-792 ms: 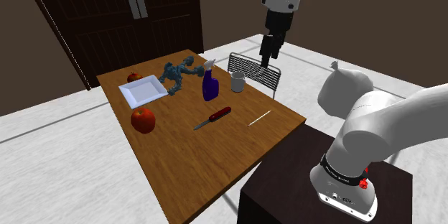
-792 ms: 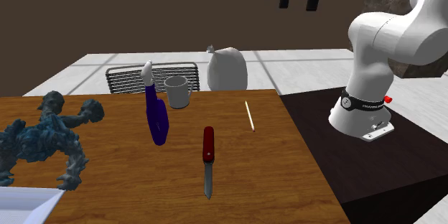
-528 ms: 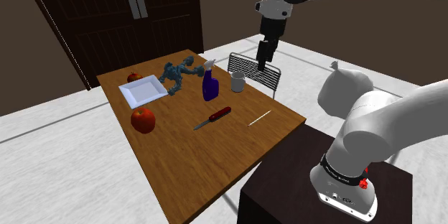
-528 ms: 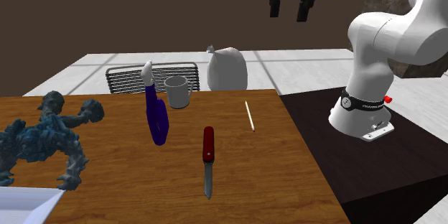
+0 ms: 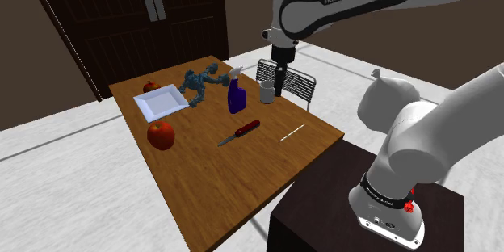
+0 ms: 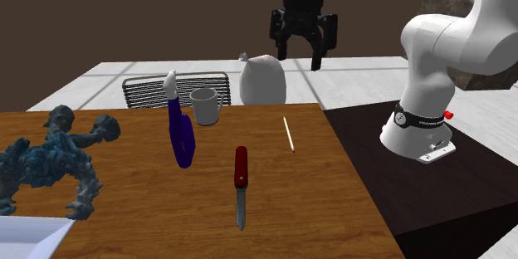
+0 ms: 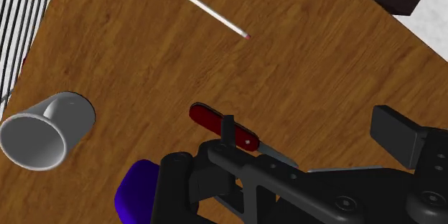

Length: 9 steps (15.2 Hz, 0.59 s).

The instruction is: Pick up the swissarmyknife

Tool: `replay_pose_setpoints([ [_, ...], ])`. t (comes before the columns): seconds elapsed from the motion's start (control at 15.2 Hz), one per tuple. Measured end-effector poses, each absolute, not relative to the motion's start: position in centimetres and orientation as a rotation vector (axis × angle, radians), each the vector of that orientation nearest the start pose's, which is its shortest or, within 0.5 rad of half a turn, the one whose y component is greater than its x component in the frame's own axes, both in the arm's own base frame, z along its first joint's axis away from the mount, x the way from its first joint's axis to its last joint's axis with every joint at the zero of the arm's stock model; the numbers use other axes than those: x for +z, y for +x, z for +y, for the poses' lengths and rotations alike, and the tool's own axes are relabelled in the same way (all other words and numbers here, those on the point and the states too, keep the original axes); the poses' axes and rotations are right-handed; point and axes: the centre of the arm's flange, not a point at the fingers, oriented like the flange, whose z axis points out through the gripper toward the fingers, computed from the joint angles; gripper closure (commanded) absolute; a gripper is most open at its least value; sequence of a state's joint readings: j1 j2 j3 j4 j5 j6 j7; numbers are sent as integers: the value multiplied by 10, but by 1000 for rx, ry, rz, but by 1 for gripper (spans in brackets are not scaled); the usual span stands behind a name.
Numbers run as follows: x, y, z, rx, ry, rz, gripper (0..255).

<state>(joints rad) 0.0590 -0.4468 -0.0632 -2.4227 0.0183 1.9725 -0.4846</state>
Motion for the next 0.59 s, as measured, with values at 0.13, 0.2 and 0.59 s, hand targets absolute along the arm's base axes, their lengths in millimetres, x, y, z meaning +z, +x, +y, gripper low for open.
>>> replay_pose_setpoints([
  [0.13,450,429,1,-2,-2987,-845,0],
  [0.2,438,437,2,2,-2974,-899,0],
  [0.59,379,484,20,24,-2876,-1222,0],
])
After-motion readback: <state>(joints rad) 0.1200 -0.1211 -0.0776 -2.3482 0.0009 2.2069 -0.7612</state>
